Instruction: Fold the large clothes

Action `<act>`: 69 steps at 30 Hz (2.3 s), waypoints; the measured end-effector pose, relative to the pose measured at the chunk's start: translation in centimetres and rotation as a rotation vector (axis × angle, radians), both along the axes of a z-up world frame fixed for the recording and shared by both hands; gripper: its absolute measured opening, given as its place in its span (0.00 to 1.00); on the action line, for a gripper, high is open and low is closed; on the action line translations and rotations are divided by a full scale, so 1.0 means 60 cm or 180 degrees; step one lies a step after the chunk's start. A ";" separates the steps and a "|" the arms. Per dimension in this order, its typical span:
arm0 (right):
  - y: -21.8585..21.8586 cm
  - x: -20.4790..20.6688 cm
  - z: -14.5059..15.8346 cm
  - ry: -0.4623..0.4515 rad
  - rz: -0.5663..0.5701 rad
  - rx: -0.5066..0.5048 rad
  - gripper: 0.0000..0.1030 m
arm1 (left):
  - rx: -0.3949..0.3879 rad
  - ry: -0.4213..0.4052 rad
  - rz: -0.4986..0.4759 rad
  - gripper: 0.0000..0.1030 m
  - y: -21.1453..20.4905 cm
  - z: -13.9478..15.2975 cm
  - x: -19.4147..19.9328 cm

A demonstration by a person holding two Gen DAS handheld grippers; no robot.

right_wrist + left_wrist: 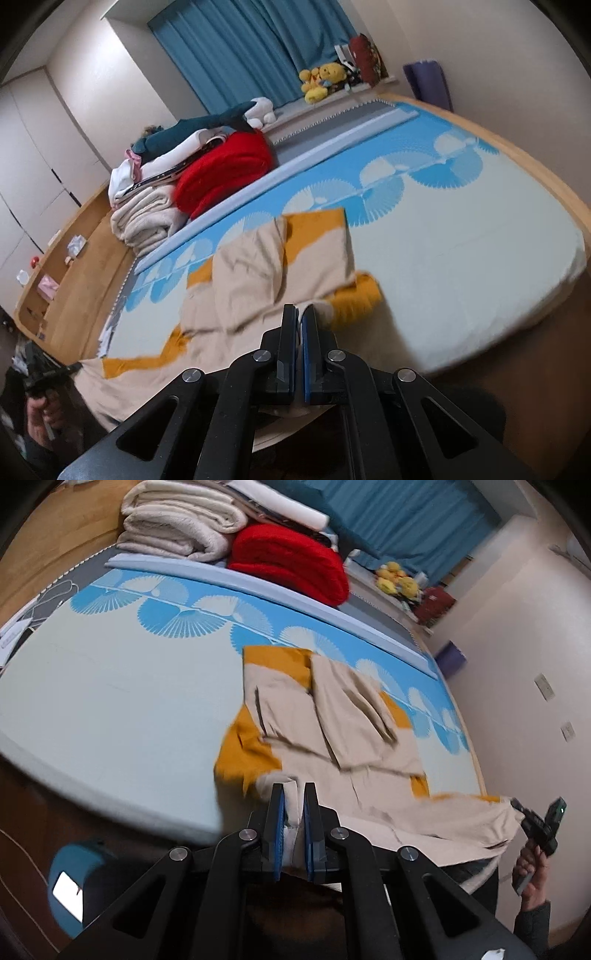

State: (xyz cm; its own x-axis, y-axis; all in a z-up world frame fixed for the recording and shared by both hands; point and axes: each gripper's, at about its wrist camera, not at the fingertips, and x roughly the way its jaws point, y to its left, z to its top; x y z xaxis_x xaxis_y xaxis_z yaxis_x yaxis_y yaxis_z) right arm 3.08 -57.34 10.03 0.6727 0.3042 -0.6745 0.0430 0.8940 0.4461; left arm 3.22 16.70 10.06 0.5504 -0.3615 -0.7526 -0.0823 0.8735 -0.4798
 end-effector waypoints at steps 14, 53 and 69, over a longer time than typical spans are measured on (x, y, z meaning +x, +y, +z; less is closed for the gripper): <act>0.024 0.508 -0.269 0.0870 -0.0373 -0.0382 0.15 | -0.0187 0.0446 0.0648 0.26 0.044 -0.218 0.400; 0.079 0.549 -0.263 0.0138 -0.0254 -0.0875 0.04 | 0.0887 -0.0201 0.0913 0.09 -0.008 -0.191 0.477; 0.069 0.544 -0.449 0.1869 0.0001 -0.0809 0.37 | 0.0992 0.0913 -0.0528 0.39 -0.102 -0.319 0.470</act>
